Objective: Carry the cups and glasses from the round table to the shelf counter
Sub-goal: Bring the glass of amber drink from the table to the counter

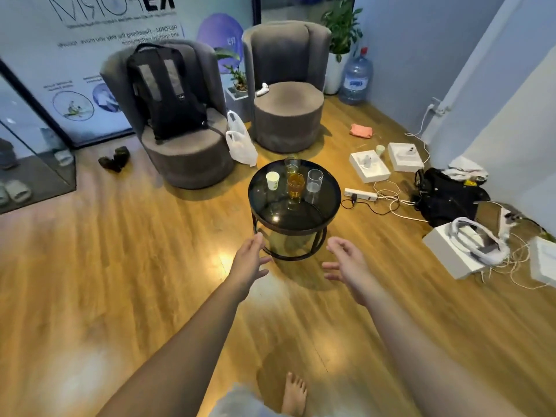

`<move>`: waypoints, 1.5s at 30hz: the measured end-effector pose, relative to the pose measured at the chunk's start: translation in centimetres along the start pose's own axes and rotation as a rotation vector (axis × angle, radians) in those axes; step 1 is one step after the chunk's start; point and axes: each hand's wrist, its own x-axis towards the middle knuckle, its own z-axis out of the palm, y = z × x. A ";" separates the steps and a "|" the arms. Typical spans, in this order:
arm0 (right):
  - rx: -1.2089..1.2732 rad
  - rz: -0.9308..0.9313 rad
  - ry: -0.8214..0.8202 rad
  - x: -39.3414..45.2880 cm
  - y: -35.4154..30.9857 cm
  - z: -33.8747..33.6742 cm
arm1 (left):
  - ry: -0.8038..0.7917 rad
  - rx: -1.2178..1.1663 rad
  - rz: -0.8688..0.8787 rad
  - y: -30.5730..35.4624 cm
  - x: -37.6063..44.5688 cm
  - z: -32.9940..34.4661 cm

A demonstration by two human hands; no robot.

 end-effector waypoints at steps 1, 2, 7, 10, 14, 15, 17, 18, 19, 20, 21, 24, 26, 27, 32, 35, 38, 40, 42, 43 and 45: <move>-0.020 -0.003 -0.001 2.0 -0.7 0.4 | 0.004 0.015 0.009 0.6 1.9 0.0; -0.045 -0.006 0.001 4.0 -1.3 0.9 | 0.009 0.034 0.009 1.3 3.9 0.0; -0.107 -0.009 0.008 14.1 -4.0 4.1 | 0.031 0.139 0.039 4.2 15.2 -0.3; -0.153 -0.005 0.002 20.4 -5.8 6.6 | 0.041 0.158 0.044 6.6 23.1 -0.5; -0.175 0.033 0.038 28.7 -8.2 9.2 | 0.003 0.206 0.014 9.2 33.1 -0.1; -0.175 0.042 0.053 30.6 -8.8 9.6 | -0.019 0.228 0.008 9.6 35.3 0.1; -0.172 0.057 0.087 34.4 -9.4 10.3 | -0.057 0.262 -0.015 10.2 39.5 0.7; -0.168 0.063 0.101 35.9 -9.5 10.4 | -0.072 0.266 -0.030 10.4 41.2 1.1; -0.159 0.075 0.113 37.7 -9.3 10.5 | -0.087 0.266 -0.049 10.5 43.1 1.5; -0.152 0.089 0.126 39.5 -9.0 10.6 | -0.102 0.270 -0.065 10.4 45.0 2.0; -0.149 0.100 0.139 41.3 -8.5 10.6 | -0.116 0.280 -0.075 10.1 46.8 2.6; -0.147 0.141 0.162 46.4 -6.3 10.5 | -0.173 0.331 -0.102 7.9 51.7 4.4; -0.149 0.182 0.159 49.8 -3.9 10.3 | -0.221 0.386 -0.116 5.7 55.0 5.7; -0.156 0.203 0.151 51.4 -2.5 10.1 | -0.247 0.416 -0.118 4.5 56.5 6.3; -0.172 0.226 0.085 57.8 3.7 9.2 | -0.264 0.574 -0.027 -0.9 63.0 9.5; -0.180 0.186 0.069 60.9 6.3 8.9 | -0.255 0.617 0.056 -3.4 66.0 11.1; -0.190 0.142 0.066 63.4 7.7 8.8 | -0.284 0.586 0.113 -4.9 68.4 12.6; -0.182 0.119 0.059 64.7 8.3 8.8 | -0.264 0.576 0.148 -5.6 69.7 13.7; -0.184 0.090 0.037 65.9 8.5 9.1 | -0.214 0.610 0.180 -6.1 71.1 14.7; -0.195 0.074 0.033 66.2 8.5 9.3 | -0.197 0.625 0.200 -6.3 71.6 15.1; -0.221 0.039 0.049 66.9 8.4 9.6 | -0.179 0.638 0.241 -6.6 72.1 15.5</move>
